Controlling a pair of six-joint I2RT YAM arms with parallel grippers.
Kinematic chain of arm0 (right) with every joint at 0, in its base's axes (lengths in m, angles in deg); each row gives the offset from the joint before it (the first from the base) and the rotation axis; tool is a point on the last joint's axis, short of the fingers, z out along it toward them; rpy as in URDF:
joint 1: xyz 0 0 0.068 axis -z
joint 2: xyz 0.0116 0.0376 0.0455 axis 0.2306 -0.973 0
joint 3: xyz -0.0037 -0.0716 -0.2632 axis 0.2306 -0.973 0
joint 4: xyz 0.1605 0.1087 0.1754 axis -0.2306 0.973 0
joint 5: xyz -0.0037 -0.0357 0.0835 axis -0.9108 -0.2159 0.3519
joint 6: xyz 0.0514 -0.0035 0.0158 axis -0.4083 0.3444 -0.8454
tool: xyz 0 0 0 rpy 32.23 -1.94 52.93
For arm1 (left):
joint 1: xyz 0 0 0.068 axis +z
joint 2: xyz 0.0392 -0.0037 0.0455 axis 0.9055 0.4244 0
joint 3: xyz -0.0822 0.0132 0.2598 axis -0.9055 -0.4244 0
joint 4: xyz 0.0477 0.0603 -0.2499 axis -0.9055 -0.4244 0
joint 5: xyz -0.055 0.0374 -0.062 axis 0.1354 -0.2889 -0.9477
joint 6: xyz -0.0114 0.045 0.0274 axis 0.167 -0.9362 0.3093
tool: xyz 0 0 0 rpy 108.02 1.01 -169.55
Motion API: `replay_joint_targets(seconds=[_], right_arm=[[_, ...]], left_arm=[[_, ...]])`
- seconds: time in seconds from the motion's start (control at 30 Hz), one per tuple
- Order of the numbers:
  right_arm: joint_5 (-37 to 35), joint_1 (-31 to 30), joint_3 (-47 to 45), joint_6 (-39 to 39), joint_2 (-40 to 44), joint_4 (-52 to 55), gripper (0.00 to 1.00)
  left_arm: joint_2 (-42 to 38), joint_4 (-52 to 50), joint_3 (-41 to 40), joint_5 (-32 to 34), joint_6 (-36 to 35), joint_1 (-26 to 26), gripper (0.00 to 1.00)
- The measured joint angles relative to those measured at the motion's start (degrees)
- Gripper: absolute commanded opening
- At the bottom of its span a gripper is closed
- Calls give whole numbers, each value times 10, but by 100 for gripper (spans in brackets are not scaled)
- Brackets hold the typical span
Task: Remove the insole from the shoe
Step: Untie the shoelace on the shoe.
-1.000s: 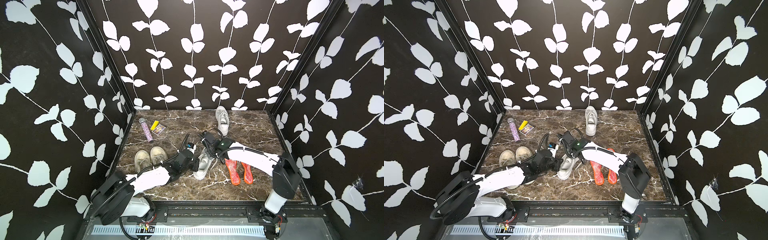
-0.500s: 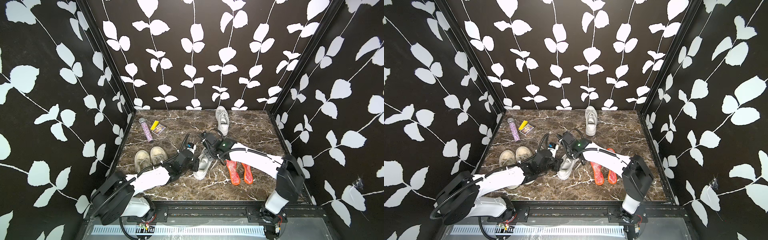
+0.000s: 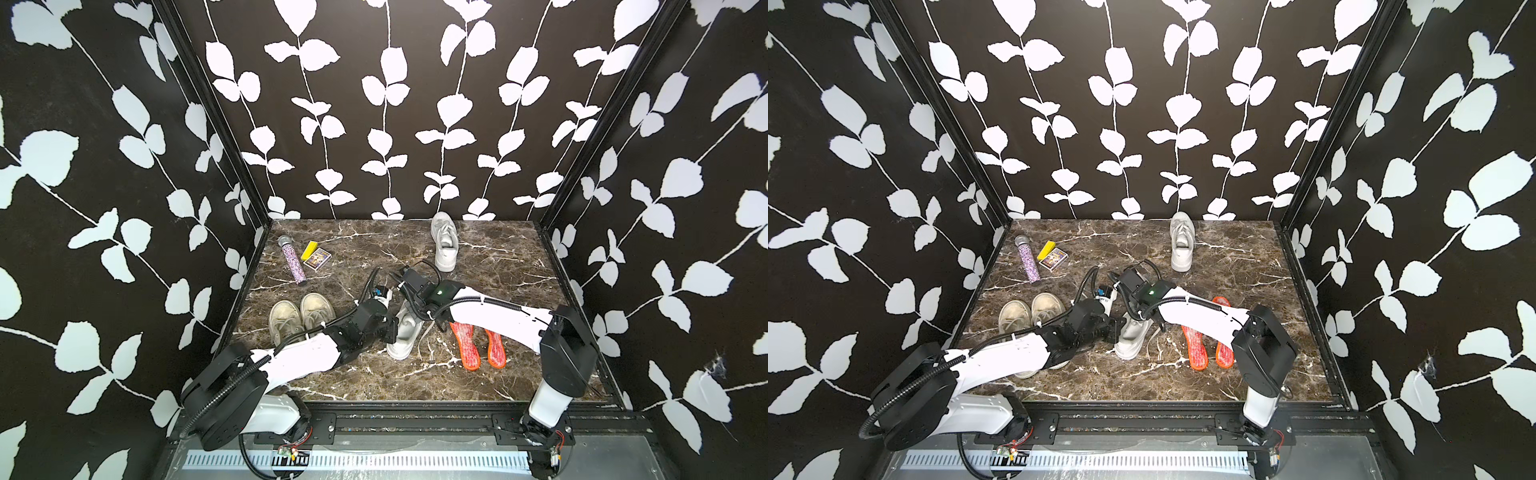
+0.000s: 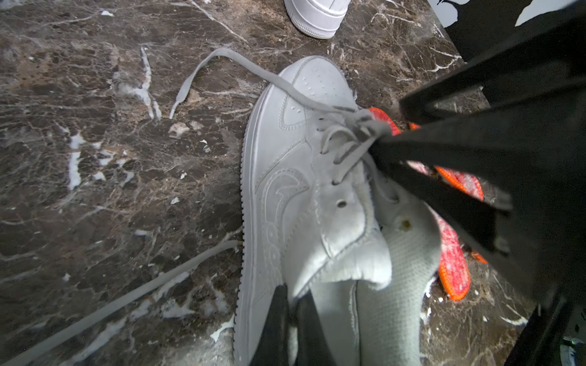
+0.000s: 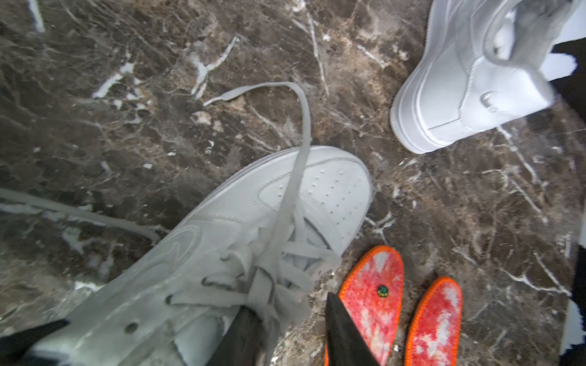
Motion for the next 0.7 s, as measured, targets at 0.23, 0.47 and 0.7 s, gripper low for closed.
replay_joint_targets(seconds=[0.23,0.47,0.7], right_arm=[[-34,-2,-14,-2,-7,-43,31],[-76,-2,-32,-6,-26,-83,36],[-113,-3,-35,-19,-32,-115,40]], left_arm=[[-1,-1,0,0,0,0,0],[-1,-1,0,-2,0,0,0],[-1,-1,0,-2,0,0,0]])
